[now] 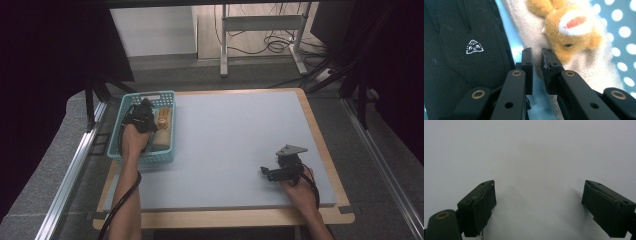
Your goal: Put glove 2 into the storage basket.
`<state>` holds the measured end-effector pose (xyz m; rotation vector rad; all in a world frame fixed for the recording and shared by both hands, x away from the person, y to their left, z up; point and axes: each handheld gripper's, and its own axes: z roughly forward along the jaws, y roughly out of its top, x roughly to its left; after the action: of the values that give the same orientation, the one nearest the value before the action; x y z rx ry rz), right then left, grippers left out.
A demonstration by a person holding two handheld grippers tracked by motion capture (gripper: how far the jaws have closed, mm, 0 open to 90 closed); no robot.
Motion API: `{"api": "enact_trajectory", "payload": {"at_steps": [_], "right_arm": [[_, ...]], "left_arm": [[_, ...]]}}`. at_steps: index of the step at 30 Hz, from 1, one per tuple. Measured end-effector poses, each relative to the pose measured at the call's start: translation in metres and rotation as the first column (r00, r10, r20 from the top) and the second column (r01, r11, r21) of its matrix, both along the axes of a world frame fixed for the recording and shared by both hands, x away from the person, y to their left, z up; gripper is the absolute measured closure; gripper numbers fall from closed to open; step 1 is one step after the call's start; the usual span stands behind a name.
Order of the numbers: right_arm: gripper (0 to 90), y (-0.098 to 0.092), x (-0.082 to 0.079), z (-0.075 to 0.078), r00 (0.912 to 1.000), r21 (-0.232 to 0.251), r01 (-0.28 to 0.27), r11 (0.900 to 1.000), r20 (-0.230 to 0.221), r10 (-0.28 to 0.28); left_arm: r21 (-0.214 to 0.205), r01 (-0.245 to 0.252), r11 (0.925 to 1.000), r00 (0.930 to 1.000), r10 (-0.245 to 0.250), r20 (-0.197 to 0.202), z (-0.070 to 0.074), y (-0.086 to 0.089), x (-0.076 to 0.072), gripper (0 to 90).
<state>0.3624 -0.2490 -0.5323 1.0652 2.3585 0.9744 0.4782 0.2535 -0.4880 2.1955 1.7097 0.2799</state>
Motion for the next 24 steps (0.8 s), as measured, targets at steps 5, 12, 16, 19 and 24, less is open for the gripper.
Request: {"api": "enact_trajectory", "payload": {"at_steps": [5,12,16,19,24], "right_arm": [[11.7,0.000,0.000,0.000,1.0000,0.000,0.000,1.0000,0.000,0.000],[11.7,0.000,0.000,0.000,1.0000,0.000,0.000,1.0000,0.000,0.000],[11.7,0.000,0.000,0.000,1.0000,0.000,0.000,1.0000,0.001,0.000],[11.7,0.000,0.000,0.000,1.0000,0.000,0.000,1.0000,0.001,0.000],[11.7,0.000,0.000,0.000,1.0000,0.001,0.001,1.0000,0.002,-0.001]], "left_arm": [[-0.011,-0.020,0.9997,0.9997,0.020,0.013,0.001,0.007,-0.002,73.9],[-0.021,-0.042,0.9989,0.9965,0.044,0.072,0.006,0.018,-0.008,52.6],[-0.017,-0.053,0.9985,0.9931,0.054,0.104,0.012,0.023,-0.012,41.7],[-0.033,-0.065,0.9973,0.9899,0.069,0.124,0.016,0.028,-0.015,33.8],[-0.089,-0.066,0.9939,0.9802,0.081,0.181,0.022,0.035,-0.023,18.4]]}}
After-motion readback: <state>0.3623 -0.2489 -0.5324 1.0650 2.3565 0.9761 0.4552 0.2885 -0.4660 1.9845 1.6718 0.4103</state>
